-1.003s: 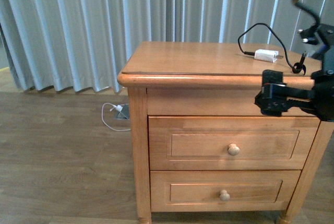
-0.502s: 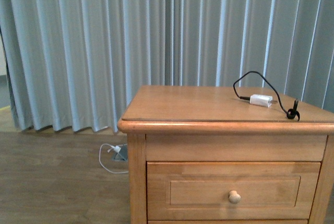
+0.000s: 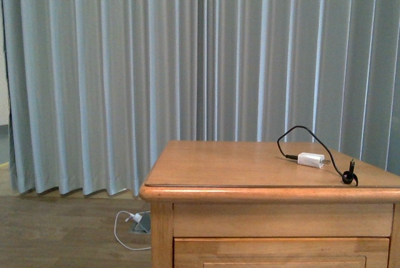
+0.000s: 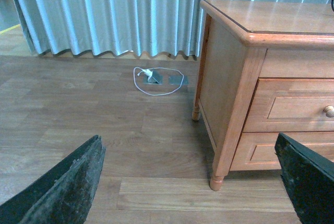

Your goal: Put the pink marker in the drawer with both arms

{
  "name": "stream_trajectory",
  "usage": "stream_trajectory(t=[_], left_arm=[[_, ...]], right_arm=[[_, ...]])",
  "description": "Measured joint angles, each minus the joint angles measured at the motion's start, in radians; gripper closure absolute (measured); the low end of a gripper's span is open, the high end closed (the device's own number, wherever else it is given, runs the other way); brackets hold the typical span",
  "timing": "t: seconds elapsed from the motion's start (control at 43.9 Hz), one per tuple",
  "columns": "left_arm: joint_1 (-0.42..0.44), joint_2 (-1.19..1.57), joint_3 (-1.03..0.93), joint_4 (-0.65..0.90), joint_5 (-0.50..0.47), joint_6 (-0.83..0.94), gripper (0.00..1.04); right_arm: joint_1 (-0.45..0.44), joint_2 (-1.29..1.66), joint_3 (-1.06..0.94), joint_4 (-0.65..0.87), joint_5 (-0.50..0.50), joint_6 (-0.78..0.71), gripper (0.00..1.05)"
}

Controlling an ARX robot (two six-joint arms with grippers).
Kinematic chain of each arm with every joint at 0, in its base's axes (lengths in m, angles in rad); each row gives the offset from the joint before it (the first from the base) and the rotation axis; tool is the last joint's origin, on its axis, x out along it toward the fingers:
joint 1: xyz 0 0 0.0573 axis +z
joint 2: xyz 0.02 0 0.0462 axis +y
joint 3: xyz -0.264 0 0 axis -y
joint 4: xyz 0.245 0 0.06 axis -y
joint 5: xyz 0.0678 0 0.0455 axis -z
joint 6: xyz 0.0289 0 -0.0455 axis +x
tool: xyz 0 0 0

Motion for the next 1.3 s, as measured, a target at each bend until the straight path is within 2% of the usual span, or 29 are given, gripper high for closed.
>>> stream_trajectory(t=[0.16, 0.228, 0.296, 0.319, 0.365, 0.479, 1.209, 1.3], left_arm=[[0.000, 0.000, 0.000, 0.000, 0.000, 0.000, 0.06], [0.000, 0.000, 0.000, 0.000, 0.000, 0.000, 0.06], [0.000, 0.000, 0.000, 0.000, 0.000, 0.000, 0.06], [0.000, 0.000, 0.000, 0.000, 0.000, 0.000, 0.06], [0.000, 0.000, 0.000, 0.000, 0.000, 0.000, 0.06], [0.000, 0.000, 0.000, 0.000, 0.000, 0.000, 0.06], [0.000, 0.000, 0.000, 0.000, 0.000, 0.000, 0.06], [0.000, 0.000, 0.000, 0.000, 0.000, 0.000, 0.06]], right_arm=[[-0.066, -0.084, -0.131, 0.036, -0.066, -0.044, 0.76], [-0.084, -0.109, -0.162, 0.039, -0.081, -0.047, 0.86], [-0.108, -0.145, -0.197, 0.042, -0.101, -0.050, 1.02], [-0.126, -0.153, -0.203, 0.042, -0.116, -0.051, 1.04], [-0.166, -0.169, -0.217, 0.042, -0.187, -0.054, 1.03], [-0.215, -0.203, -0.246, 0.040, -0.202, -0.054, 1.03], [-0.219, -0.404, -0.372, -0.027, -0.209, -0.054, 1.03], [-0.219, -0.524, -0.377, -0.179, -0.209, -0.054, 1.03]])
